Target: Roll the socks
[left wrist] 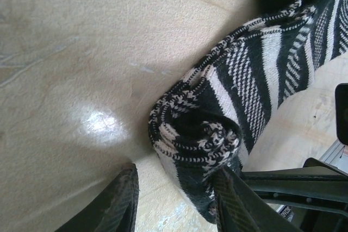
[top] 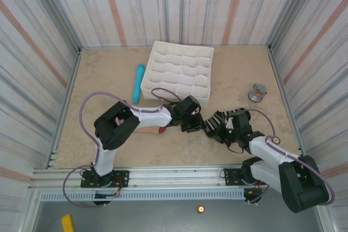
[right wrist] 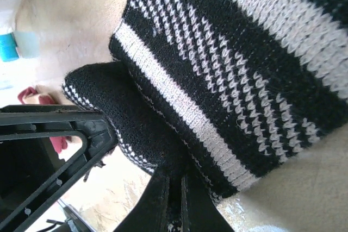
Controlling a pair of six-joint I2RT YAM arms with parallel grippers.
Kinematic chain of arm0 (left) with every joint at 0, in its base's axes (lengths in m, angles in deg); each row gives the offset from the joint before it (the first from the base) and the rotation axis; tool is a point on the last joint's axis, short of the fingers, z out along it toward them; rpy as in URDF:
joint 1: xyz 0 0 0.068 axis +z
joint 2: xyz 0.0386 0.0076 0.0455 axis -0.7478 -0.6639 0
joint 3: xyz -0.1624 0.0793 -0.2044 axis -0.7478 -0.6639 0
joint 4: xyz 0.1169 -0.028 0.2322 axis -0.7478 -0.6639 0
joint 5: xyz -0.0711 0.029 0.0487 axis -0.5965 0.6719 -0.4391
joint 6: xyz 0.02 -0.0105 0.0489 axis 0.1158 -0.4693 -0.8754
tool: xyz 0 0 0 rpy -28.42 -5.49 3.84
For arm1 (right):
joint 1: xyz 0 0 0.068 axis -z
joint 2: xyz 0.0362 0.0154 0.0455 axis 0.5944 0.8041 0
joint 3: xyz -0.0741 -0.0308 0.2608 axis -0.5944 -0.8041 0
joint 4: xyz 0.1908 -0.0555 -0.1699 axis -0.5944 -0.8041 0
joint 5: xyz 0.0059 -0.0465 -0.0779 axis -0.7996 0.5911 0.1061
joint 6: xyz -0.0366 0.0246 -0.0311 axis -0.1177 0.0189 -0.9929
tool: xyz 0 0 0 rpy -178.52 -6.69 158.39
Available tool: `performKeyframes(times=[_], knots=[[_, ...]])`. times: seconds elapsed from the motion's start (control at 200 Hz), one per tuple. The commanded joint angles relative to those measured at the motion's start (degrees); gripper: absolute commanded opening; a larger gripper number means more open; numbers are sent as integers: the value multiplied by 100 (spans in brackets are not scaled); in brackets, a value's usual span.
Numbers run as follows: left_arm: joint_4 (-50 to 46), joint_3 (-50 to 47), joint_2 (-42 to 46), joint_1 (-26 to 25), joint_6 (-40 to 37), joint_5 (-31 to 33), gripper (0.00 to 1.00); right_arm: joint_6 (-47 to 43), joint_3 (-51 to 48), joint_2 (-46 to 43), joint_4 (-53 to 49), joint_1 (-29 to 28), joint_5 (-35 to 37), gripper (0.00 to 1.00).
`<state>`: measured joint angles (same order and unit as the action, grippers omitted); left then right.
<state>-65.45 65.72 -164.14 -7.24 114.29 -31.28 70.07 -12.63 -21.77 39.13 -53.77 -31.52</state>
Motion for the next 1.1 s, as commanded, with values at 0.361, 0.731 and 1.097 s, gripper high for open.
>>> performKeyframes(times=[0.361, 0.731, 1.097], knots=[[-481, 606, -612, -8, 226, 250, 33, -51, -327, -66, -404, 189, 137, 0], [-922, 710, -551, 62, 191, 340, 0, -559, -104, -154, -521, 268, -178, 21], [-1509, -63, 448, 307, 236, 437, 0, -1914, 928, -1208, -1626, -1367, 1448, 69]])
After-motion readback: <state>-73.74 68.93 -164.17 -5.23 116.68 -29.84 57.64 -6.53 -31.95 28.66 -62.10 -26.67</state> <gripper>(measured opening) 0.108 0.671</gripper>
